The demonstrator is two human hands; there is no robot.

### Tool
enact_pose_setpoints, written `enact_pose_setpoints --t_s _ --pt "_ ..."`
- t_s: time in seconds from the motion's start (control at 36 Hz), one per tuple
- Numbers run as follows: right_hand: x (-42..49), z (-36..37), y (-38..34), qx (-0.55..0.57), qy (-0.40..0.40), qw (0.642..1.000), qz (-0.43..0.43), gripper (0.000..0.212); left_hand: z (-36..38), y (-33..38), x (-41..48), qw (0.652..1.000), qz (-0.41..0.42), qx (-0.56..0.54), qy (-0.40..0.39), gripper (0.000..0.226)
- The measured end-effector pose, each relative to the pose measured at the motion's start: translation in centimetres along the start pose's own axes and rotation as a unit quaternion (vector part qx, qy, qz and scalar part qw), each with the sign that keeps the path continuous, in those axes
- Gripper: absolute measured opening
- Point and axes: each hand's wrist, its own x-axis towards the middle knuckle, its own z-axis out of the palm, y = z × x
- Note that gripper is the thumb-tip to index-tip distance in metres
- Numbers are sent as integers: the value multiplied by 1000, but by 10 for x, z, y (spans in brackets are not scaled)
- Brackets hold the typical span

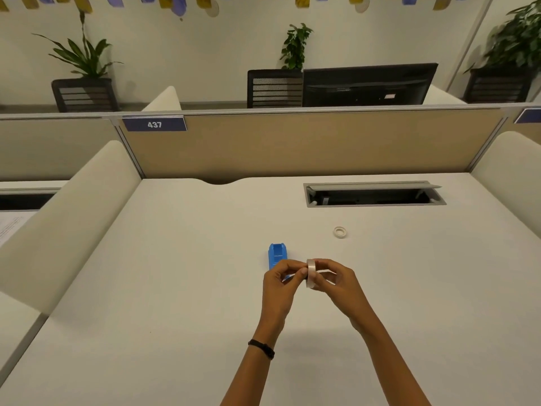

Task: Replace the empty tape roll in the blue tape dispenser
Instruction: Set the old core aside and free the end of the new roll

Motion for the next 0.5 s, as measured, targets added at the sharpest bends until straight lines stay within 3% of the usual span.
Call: enact_pose_setpoints --t_s 0.17,0.33,0.5 --pt "2 4 9 2 10 999 37 42 -2 -4 0 1000 -1 1 -5 13" --pt "4 4 13 -43 -39 997 46 28 -6 -15 1 1000 -26 10 10 7" --pt "10 7 22 -107 -101 989 34 48 -14 -31 8 998 -56 14 35 13"
